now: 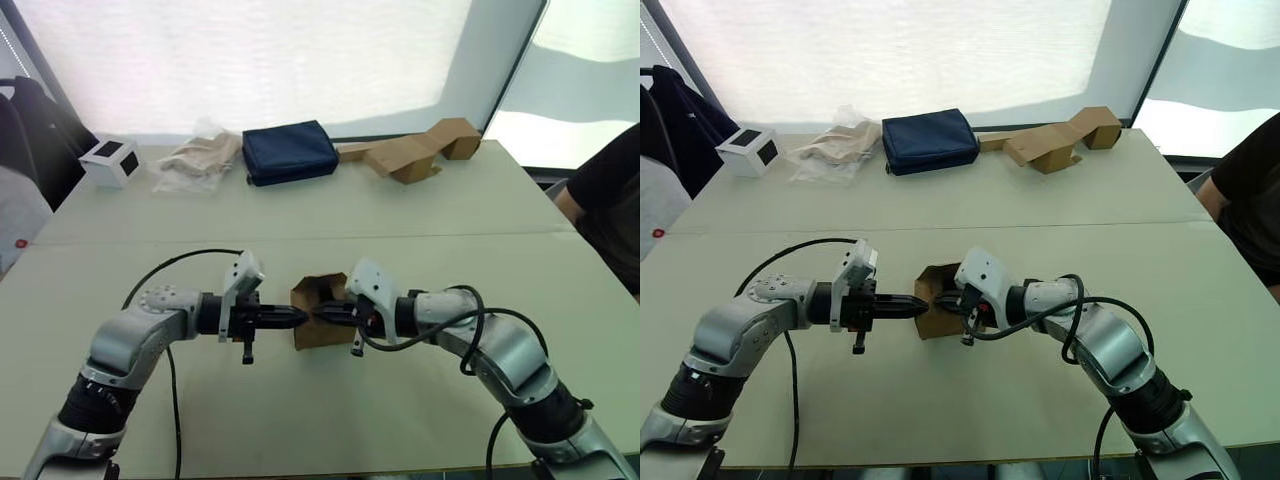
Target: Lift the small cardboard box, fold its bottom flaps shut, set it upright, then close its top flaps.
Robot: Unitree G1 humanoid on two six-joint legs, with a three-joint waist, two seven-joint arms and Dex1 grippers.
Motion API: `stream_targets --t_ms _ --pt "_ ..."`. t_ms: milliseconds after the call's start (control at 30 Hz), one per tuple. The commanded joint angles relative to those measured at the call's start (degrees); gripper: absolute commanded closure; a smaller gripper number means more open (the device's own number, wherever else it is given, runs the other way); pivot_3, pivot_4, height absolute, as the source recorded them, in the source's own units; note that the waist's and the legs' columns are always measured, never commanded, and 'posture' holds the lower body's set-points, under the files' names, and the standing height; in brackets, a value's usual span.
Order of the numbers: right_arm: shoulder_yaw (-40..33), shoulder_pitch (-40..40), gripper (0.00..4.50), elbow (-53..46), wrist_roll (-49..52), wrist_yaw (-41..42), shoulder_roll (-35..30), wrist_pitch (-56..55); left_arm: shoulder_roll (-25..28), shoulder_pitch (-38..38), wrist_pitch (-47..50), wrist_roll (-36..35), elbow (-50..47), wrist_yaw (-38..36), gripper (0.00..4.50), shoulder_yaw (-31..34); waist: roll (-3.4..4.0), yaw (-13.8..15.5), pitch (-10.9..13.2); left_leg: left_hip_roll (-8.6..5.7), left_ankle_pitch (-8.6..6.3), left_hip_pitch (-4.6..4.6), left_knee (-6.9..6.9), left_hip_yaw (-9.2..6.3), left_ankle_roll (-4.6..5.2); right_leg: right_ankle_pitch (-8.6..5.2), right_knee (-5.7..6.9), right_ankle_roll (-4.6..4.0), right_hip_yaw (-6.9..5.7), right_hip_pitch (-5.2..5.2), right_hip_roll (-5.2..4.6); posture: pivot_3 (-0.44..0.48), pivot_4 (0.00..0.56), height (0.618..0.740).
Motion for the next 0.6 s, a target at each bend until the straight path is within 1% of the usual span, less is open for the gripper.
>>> stream_targets --t_ms 33,133,200,233,333,400,500,600 --pt "-6.66 -2.97 4.50 -3.07 5.43 1.71 1.09 -1.16 0.09 0.01 -1.88 0.43 0.43 0.19 4.46 -0.20 0.00 0.03 0.00 0.00 0.00 0.00 0.00 0.00 0.00 0.00 0.00 0.00 0.00 0.00 0.00 0.000 0.150 0.740" --pt "-10.15 -5.24 4.50 -1.29 7.79 0.60 2.52 -0.42 0.00 -0.19 -2.23 0.37 0.71 0.29 4.46 -0.40 0.00 -0.06 0.00 0.01 0.00 0.00 0.00 0.00 0.00 0.00 0.00 0.00 0.00 0.00 0.01 0.000 0.150 0.740" --pt "-13.45 -8.00 4.50 1.78 9.11 -1.50 4.77 -0.72 0.01 -0.16 -2.33 0.31 0.75 0.28 4.46 -0.47 0.00 -0.13 0.00 0.02 0.00 0.00 -0.01 -0.01 0.00 0.00 0.01 0.00 0.00 0.00 0.01 0.000 0.150 0.740" --pt "-13.55 -9.40 4.50 3.92 7.39 -2.35 4.89 -1.92 0.02 -0.07 -2.31 0.24 0.68 0.29 4.46 -0.48 0.00 -0.15 0.00 0.02 0.00 0.01 -0.01 0.00 0.00 0.00 0.01 0.00 0.00 0.00 0.00 0.000 0.150 0.740" --pt "-9.69 -11.91 4.50 9.85 -0.67 -3.96 3.28 -6.20 0.14 0.11 -2.38 0.13 0.53 0.33 4.46 -0.56 0.00 -0.12 0.00 0.01 0.00 0.01 -0.01 0.01 0.00 0.00 0.02 0.00 0.00 0.00 -0.01 0.000 0.150 0.740" --pt "-7.10 -12.44 4.50 12.10 -3.78 -3.86 2.58 -7.45 0.18 0.43 -2.33 -0.05 0.06 0.52 4.46 -0.47 0.00 -0.03 0.00 0.00 0.00 0.01 -0.02 0.02 0.00 0.00 0.00 0.00 0.00 0.00 -0.02 0.000 0.150 0.740" --pt "-3.16 -11.00 4.50 11.92 -7.26 -0.93 0.66 -10.87 0.34 0.98 -2.55 -0.06 -0.62 0.60 4.46 -0.46 0.00 -0.08 0.00 -0.01 0.00 0.00 -0.03 0.05 0.00 0.00 -0.01 0.00 0.01 -0.02 -0.03 0.000 0.150 0.740" --pt "-1.44 -8.72 4.50 10.12 -7.54 2.16 -1.14 -11.66 0.50 1.11 -2.78 0.02 -0.75 0.61 4.46 -0.29 0.00 -0.04 0.00 0.00 0.00 0.00 -0.03 0.05 0.00 0.00 -0.01 0.00 0.01 -0.03 -0.03 0.000 0.150 0.740"
